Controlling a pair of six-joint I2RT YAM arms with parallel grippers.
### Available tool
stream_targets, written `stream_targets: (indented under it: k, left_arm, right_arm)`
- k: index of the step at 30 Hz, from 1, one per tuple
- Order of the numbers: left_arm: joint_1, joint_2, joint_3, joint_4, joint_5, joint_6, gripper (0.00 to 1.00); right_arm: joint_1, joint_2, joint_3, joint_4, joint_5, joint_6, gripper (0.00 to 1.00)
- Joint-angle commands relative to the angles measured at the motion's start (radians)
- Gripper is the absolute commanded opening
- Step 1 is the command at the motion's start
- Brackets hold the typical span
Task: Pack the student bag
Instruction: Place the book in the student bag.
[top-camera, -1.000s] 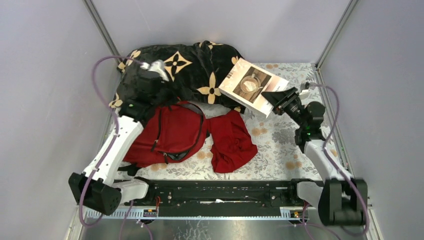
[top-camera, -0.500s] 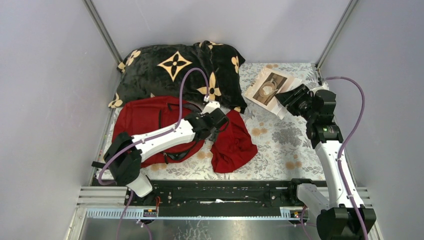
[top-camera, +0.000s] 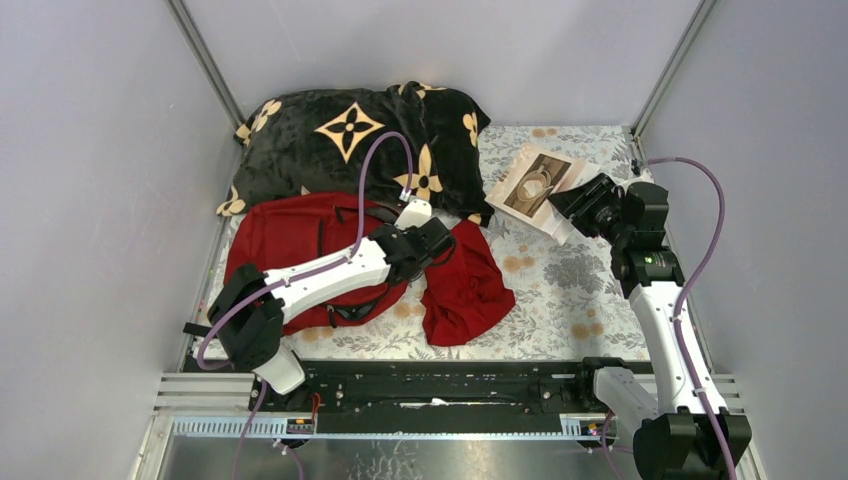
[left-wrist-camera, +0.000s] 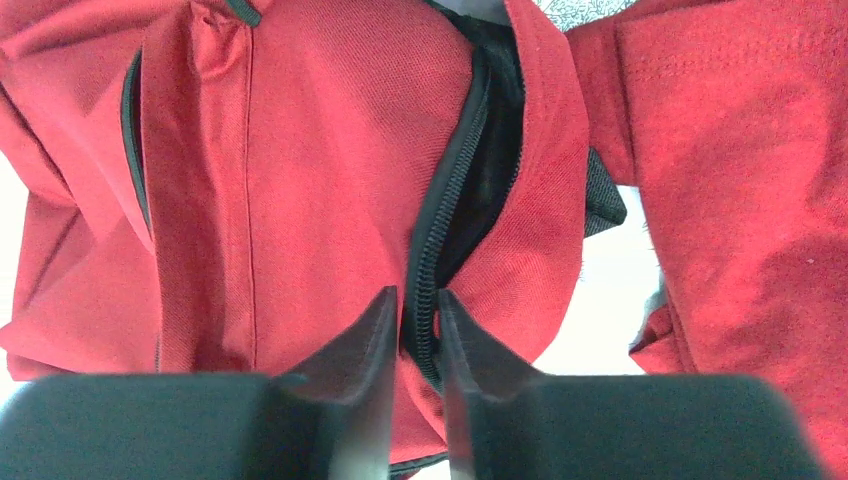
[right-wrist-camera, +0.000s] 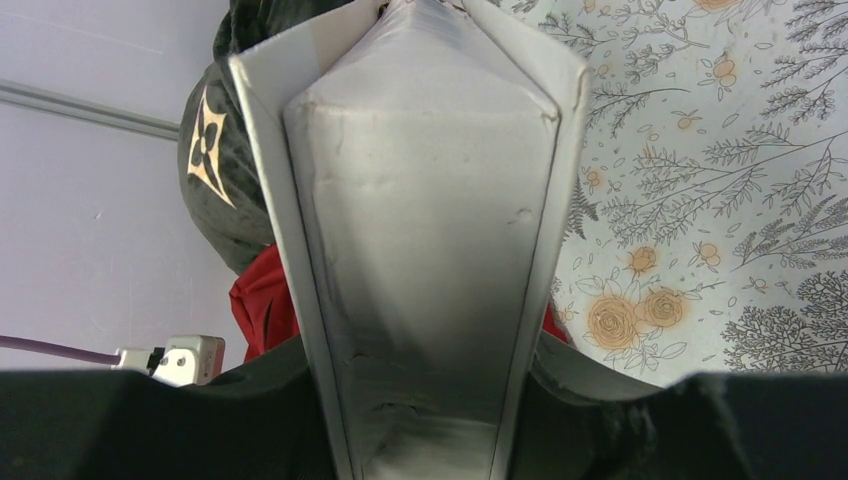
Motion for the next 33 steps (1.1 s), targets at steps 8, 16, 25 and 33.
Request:
stream_targets:
  k: [8,16,25,33]
  left_arm:
    - [0.095,-0.166,0.119,-0.121,0.061,0.034,0.00]
    - [0.340,-0.420,0.157,-0.001,0.217,0.092,0.00]
    - [0.439,-0.615,0.047,0.144,0.280,0.041,0.00]
    - [0.444,-0.656,0.007,0.180,0.314,0.016,0.00]
  right_arm:
    - [0.000,0.062,0.010,0.242,-0.362,0.034,0.08]
    - [0.266,0.152,-0.050,0.482,-0.367,0.182,0.14]
    - [0.565,0.471,-0.021,0.762,-0.295,0.300,0.08]
    - [0.694,0.782,0.149,0.842,-0.272,0.428,0.04]
